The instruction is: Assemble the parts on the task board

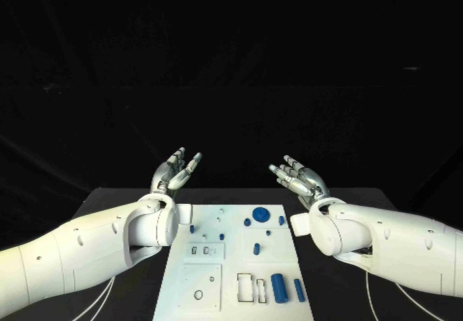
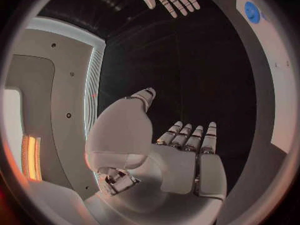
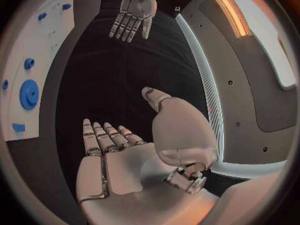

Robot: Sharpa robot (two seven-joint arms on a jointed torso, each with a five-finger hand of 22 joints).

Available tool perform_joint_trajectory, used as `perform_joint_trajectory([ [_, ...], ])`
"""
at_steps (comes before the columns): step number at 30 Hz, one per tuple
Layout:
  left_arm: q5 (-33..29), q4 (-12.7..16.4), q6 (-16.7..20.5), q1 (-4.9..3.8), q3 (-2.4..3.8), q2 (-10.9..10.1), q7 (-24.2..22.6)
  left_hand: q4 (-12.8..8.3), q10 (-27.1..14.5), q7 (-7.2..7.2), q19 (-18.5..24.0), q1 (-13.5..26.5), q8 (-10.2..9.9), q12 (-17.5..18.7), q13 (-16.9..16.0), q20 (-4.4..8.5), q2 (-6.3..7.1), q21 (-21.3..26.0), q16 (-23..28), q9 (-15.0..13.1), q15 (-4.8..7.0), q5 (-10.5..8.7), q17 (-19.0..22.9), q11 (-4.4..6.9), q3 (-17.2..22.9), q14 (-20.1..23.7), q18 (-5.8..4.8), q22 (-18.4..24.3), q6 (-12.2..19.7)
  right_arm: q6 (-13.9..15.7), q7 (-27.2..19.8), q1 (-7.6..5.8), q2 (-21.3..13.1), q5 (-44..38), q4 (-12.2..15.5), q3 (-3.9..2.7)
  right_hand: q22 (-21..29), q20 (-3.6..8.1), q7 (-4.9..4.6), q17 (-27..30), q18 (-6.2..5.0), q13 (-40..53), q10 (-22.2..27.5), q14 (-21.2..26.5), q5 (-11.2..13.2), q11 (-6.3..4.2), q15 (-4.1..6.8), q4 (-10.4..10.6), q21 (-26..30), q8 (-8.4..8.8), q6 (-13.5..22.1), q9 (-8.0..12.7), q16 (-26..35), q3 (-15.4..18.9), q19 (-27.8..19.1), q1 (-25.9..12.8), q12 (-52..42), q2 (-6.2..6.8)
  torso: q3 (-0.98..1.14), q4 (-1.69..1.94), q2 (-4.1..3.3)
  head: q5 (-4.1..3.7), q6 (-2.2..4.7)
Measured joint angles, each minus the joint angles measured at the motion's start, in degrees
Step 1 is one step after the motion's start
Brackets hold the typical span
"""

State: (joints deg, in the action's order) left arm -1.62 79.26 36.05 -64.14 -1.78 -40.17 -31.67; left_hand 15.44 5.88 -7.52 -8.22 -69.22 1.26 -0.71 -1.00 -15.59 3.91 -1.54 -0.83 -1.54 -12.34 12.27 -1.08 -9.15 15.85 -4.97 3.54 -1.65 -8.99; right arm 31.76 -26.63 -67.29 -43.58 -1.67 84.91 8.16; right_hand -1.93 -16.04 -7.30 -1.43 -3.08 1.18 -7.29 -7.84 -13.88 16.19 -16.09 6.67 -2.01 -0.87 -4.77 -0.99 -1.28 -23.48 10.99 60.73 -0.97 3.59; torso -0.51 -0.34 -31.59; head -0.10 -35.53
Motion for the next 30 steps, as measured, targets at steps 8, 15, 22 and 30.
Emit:
perform_joint_trajectory([
  [8,-0.30,-0.05,-1.74,0.00,-0.01,-0.14,-0.72,0.11,6.62,-0.39,-7.01,-4.06,1.64,-1.35,-0.73,-0.96,-0.38,-3.59,-3.27,-1.07,-2.08,0.24,-1.93,-2.64,0.49,-8.27,0.88,-1.76,-5.12,-6.69,1.28,-1.46,0.28,-1.90,-1.30,1.46,-1.62,-0.55,-0.53,-2.00,-1.42,1.17,-12.21,-11.24,1.28,-0.41,0.91,-4.45,-3.10,-2.86,-8.74,-1.92,-3.38,-2.62,6.57,7.67,-2.53,0.38,-0.01,-0.02,-0.01,0.00,-0.01],
  [15,0.00,0.55,-6.43,-0.14,-0.03,-4.08,-0.51,-0.98,26.36,-1.39,-24.28,-8.10,6.43,-4.80,-2.02,-0.89,0.09,-11.57,-11.56,-4.09,-0.06,0.24,-6.20,-3.92,2.72,-28.75,4.05,-4.99,-18.81,-7.86,2.06,-2.81,-0.02,-18.78,-6.60,1.36,-4.59,-0.37,-1.83,-5.04,-4.39,2.18,-32.53,-30.48,2.62,-2.17,3.75,-8.36,-9.68,-8.27,-25.91,-5.30,-9.36,-5.02,21.58,11.75,-5.97,1.62,-0.25,0.15,-1.01,-0.34,-1.36],
  [22,1.60,2.96,-9.39,-0.75,-0.03,-5.28,0.05,-2.45,41.82,-3.08,-34.25,-10.80,10.82,-6.27,-2.54,0.04,1.90,-15.90,-15.83,-6.64,2.44,0.23,-8.64,-2.66,5.90,-41.31,5.78,-6.04,-31.55,-9.71,4.82,-3.76,0.50,-32.92,-6.62,1.33,-6.23,0.90,-3.71,-6.14,-6.24,2.29,-45.51,-43.37,3.45,-4.40,6.58,-10.91,-14.44,-11.36,-38.49,-7.16,-12.22,-7.56,31.60,13.29,-5.94,3.16,-0.36,0.35,-2.22,-0.63,-1.57],
  [30,3.00,6.23,-10.56,-1.81,0.00,-6.99,0.96,-4.71,49.59,-4.35,-38.75,-13.17,12.54,-6.09,-2.54,1.27,3.80,-17.92,-16.92,-7.69,3.94,0.23,-10.01,-1.63,8.79,-47.26,5.78,-6.44,-37.43,-11.54,12.43,-5.24,0.75,-48.50,-6.16,1.16,-7.92,3.18,-5.20,-7.23,-6.24,2.42,-54.12,-53.51,3.45,-6.58,9.44,-11.42,-18.88,-12.20,-45.20,-7.80,-14.44,-7.60,39.14,12.47,-4.61,5.43,-0.57,0.71,-3.86,-1.21,-1.85],
])
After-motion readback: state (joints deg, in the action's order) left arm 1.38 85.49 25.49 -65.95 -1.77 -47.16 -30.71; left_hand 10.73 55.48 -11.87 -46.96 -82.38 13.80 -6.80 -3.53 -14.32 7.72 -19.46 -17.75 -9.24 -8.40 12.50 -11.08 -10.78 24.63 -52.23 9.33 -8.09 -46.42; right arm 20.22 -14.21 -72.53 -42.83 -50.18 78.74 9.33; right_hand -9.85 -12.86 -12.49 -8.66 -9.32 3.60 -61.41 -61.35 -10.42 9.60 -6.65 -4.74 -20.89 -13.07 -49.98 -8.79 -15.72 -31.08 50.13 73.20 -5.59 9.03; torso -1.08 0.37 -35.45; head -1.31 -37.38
